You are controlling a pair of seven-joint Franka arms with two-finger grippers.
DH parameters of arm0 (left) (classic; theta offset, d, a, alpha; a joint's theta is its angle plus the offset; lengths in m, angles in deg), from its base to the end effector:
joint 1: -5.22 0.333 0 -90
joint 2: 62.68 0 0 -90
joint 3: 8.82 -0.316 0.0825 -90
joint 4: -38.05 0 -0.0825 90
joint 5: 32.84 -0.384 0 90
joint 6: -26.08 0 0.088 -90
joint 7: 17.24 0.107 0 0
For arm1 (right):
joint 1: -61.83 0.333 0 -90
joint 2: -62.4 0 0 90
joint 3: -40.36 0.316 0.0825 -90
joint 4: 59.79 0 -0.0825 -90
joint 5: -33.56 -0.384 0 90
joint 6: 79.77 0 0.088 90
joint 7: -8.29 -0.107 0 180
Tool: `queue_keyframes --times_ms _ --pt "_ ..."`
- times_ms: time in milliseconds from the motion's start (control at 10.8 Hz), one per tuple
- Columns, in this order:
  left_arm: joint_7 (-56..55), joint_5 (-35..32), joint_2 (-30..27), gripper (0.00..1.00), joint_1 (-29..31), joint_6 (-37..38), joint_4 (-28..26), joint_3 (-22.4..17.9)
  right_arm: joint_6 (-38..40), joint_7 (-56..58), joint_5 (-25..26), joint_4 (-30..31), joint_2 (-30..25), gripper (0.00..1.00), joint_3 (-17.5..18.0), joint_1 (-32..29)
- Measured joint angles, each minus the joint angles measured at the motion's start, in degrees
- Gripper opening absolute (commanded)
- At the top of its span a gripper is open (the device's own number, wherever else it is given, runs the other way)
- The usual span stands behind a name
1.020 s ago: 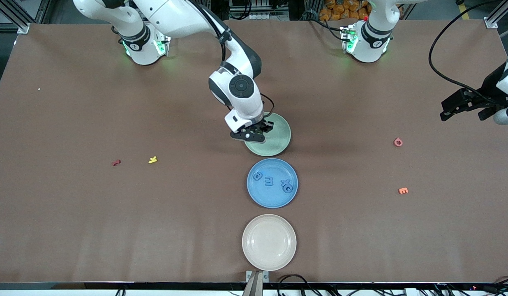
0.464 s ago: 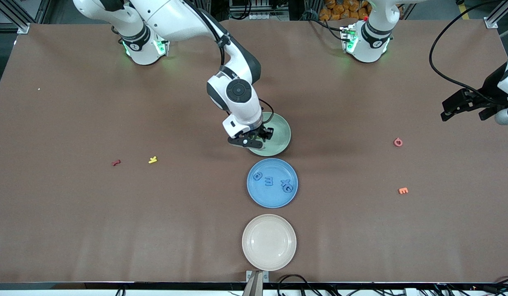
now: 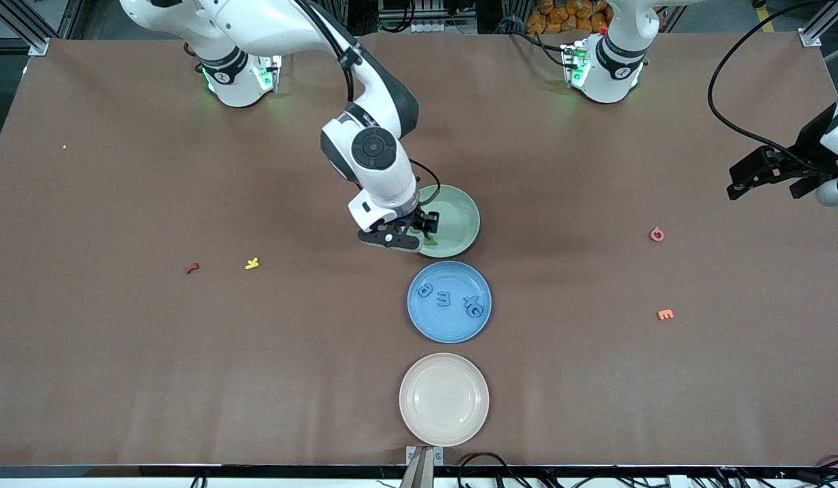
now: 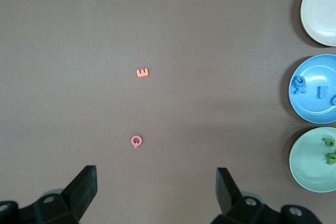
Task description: Sort letters by color into matching plates
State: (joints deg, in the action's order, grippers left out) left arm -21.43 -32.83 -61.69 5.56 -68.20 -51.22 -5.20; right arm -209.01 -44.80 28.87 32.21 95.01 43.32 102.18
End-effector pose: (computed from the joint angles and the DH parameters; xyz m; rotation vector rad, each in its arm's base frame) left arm 0.5667 -0.0322 0.6277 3.1337 0.0250 0.1097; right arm 0.5106 0.4776 0.3055 -2.9993 0.3452 0.0231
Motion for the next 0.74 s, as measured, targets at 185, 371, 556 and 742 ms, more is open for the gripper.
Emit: queue_keyframes --times_ms 185,371,556,742 --pt "0.0 0.0 0.0 1.0 0.0 0.0 0.0 0.0 2.9 1.0 0.0 0.0 -3.1 1.0 0.1 -1.8" --pt "-0.1 0.0 0.0 1.0 0.0 0.0 0.0 0.0 5.3 1.5 0.0 0.2 -6.0 1.0 0.1 -3.5" --pt "-0.1 0.0 0.0 1.0 0.0 0.0 0.0 0.0 8.0 2.9 0.0 0.2 -9.2 1.0 0.1 -5.6" --pt "-0.1 0.0 0.1 1.0 0.0 0.0 0.0 0.0 11.4 7.6 0.0 0.2 -13.0 1.0 0.2 -8.9"
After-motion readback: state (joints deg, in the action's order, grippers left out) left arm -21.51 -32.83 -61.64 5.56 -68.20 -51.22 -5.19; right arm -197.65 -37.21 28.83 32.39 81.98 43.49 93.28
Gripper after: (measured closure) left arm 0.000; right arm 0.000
